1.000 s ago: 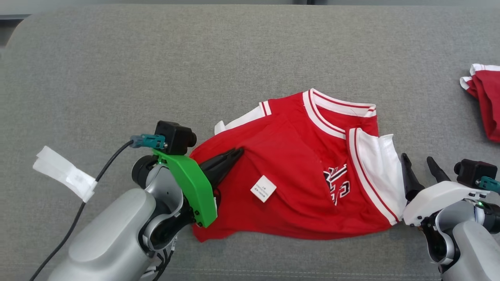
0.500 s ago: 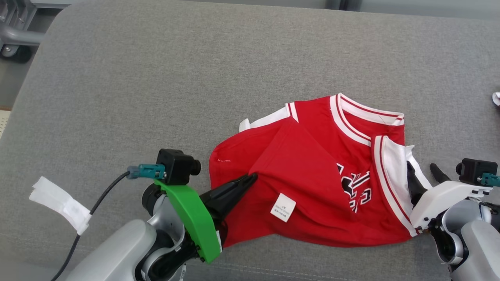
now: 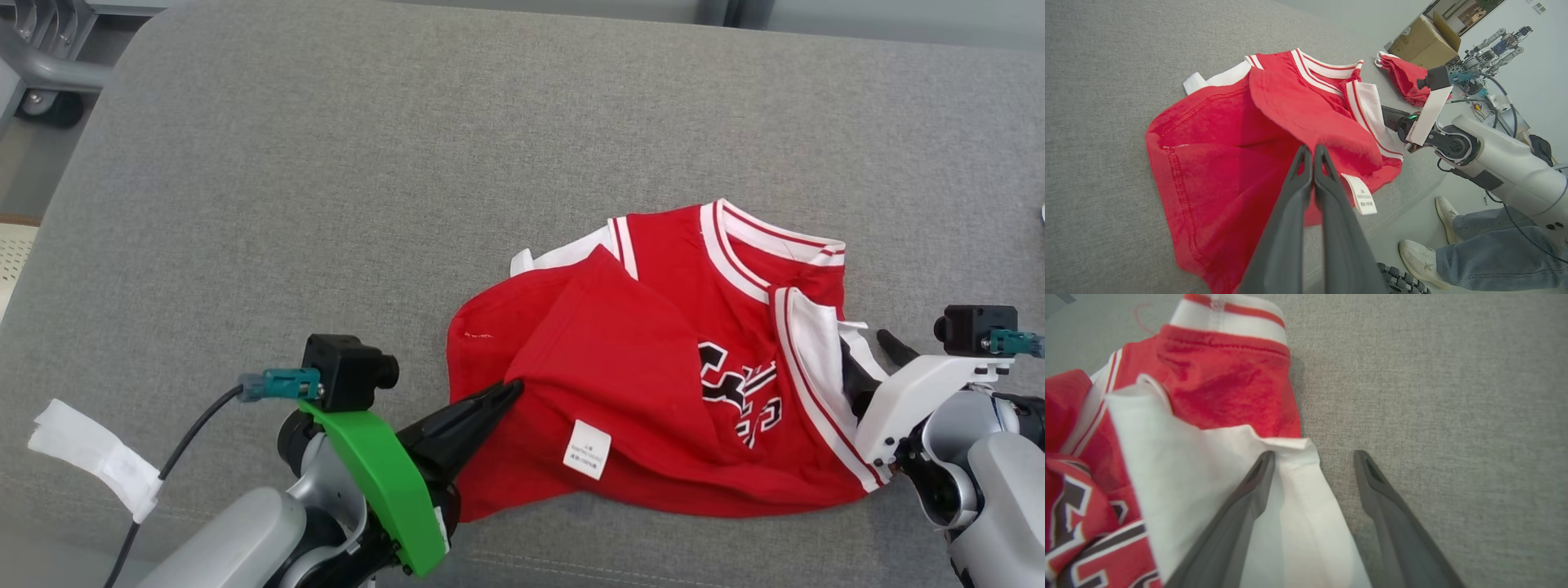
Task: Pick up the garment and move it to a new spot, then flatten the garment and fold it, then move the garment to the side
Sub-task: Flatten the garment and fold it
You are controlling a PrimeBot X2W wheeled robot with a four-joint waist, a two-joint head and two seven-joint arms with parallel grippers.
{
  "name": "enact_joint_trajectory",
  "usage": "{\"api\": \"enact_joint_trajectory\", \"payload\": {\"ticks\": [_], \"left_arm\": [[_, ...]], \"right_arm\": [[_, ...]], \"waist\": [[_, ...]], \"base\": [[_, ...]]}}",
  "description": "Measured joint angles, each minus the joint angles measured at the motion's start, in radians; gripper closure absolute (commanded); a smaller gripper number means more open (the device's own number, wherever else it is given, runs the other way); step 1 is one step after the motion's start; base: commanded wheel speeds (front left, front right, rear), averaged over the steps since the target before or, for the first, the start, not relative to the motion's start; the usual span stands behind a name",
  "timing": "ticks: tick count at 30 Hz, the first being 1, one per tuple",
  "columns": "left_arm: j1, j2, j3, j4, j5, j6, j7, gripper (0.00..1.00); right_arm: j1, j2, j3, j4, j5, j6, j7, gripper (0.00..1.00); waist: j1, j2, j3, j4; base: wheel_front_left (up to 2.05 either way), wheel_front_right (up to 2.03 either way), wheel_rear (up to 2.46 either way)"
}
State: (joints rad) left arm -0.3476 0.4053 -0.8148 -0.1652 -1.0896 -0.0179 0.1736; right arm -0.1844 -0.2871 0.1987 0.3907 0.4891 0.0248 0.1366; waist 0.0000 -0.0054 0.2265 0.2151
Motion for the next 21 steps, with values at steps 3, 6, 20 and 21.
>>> {"api": "enact_joint_trajectory", "payload": {"ticks": [3, 6, 20, 21], "left_arm": [[0.008, 0.004, 0.0, -0.015, -0.001, 0.005, 0.0, 1.0], [0.018, 0.017, 0.0, -0.03, -0.007, 0.017, 0.0, 1.0], [0.046, 0.083, 0.098, -0.077, -0.015, 0.07, -0.036, 1.0], [0.048, 0.091, 0.113, -0.084, -0.016, 0.076, -0.044, 1.0]], "right_arm": [[-0.01, -0.007, 0.012, 0.007, 0.001, 0.025, 0.024, 0.01], [-0.014, -0.007, 0.012, 0.011, 0.007, 0.031, 0.033, 0.91], [-0.027, -0.035, -0.027, -0.046, 0.079, 0.063, 0.076, 1.0], [-0.032, -0.04, -0.035, -0.063, 0.087, 0.063, 0.076, 1.0]], "waist": [[0.0, 0.0, 0.0, 0.0], [0.0, 0.0, 0.0, 0.001], [0.0, 0.0, -0.025, -0.009], [0.0, 0.0, -0.029, -0.013]], "base": [[0.0, 0.0, 0.0], [0.0, 0.0, 0.0], [0.0, 0.0, 0.0], [0.0, 0.0, 0.0]]}}
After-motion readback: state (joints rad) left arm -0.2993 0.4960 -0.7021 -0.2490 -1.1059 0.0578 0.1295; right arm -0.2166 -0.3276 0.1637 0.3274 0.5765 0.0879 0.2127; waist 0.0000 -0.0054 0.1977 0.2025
